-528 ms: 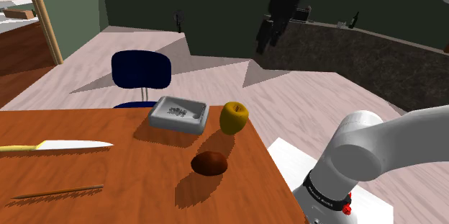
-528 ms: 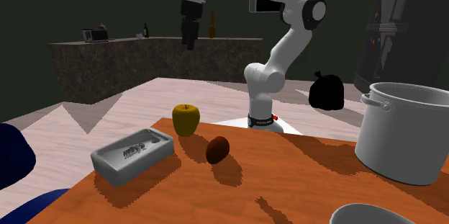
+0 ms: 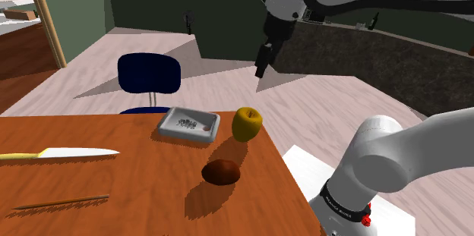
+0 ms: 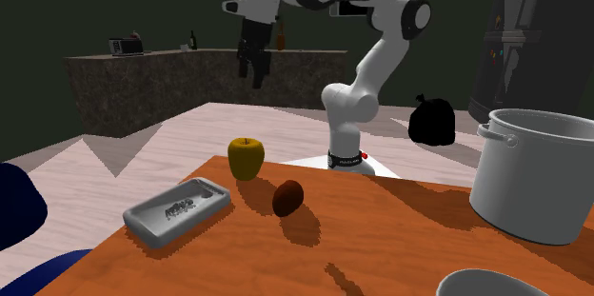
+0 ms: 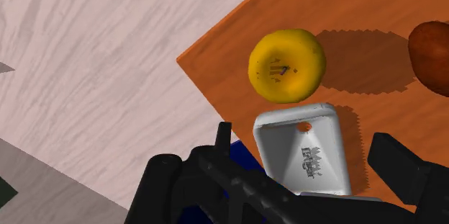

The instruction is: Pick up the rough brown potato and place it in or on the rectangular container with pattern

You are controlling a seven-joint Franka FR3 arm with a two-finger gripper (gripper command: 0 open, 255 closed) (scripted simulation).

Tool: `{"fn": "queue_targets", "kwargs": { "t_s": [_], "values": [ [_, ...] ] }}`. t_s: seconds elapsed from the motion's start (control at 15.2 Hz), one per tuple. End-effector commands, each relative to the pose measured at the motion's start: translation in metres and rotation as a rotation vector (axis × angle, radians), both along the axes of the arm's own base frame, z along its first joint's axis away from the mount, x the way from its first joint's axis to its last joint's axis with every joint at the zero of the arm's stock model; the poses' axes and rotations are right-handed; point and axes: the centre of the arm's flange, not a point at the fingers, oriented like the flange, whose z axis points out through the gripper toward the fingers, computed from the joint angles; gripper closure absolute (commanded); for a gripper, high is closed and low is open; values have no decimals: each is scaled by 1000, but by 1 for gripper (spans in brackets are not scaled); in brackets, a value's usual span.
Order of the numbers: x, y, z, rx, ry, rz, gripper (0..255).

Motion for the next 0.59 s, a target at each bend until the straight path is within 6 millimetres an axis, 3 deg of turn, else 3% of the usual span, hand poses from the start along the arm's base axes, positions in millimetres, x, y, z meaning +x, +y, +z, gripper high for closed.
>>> {"fn": "queue_targets", "kwargs": {
  "t_s": [0.0, 0.53],
  "values": [
    [-2, 20, -18, -19, 6, 59, 0],
    [-18, 99, -93, -93, 32, 289, 0]
  ]
}}
